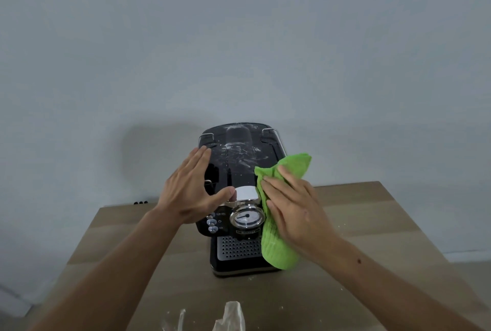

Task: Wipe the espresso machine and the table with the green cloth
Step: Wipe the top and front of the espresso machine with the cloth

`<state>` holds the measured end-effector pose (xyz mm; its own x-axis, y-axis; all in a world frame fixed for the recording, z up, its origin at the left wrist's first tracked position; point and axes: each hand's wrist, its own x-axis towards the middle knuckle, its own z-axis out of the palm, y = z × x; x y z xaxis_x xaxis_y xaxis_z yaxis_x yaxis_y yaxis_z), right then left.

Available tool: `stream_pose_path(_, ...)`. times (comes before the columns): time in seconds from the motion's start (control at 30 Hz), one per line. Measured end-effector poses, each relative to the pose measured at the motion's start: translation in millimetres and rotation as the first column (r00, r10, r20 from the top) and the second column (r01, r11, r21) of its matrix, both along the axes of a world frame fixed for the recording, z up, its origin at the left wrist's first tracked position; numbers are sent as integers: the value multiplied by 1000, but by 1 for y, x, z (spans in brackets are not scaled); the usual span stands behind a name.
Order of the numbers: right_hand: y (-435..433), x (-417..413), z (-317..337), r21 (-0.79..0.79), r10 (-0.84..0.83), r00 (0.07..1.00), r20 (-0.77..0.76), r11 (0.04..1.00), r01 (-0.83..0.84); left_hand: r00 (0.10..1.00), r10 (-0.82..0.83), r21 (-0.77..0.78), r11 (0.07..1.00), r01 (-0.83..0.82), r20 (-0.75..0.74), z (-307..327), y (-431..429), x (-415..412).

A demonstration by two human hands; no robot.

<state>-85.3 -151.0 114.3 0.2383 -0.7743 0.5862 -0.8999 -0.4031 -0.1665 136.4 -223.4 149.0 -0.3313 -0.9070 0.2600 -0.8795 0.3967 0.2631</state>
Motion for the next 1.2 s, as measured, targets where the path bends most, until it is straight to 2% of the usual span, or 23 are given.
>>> stream_pose_path(0.1,-8,8,5,31,-89,995,-39,995,90,1000,-2,1,1000,2,-11,1,-1,0)
stream_pose_path(0.2,-9,13,4,81,-107,994,18,991,106,1000,-9,-6,1000,9,1,0,-1,2)
stream_pose_path(0.33,13,9,-14,-50,-103,992,73,993,107,1000,-12,-2,1000,12,-8,-1,1,2)
stream_pose_path(0.43,8,17,-21,-123,-104,961,255,983,139,1000,-12,-11,1000,12,-16,0,0,1)
stream_pose_path(0.53,7,30,-26,-144,-67,860,506,976,161,1000,-16,-14,1000,16,-8,-1,-1,2)
stream_pose_path(0.6,6,34,-30,-104,-118,815,567,972,213,1000,-20,-20,1000,19,-11,-1,-1,2)
stream_pose_path(0.73,5,34,-27,-5,-217,849,482,968,250,999,-26,-14,1000,25,-28,-1,-2,2)
stream_pose_path(0.83,3,29,-22,59,-220,874,434,974,217,999,-24,-14,1000,23,-39,-1,-2,0)
stream_pose_path(1.03,5,5,-30,-94,-77,933,351,989,117,998,-44,-10,999,44,-41,-1,1,2)
stream_pose_path(1.1,1,1,-27,-36,-65,922,382,996,85,998,-47,-8,999,47,-37,0,-1,2)
stream_pose_path(1.2,9,3,-29,32,-43,842,538,999,31,998,-45,-6,999,45,-34,0,0,3)
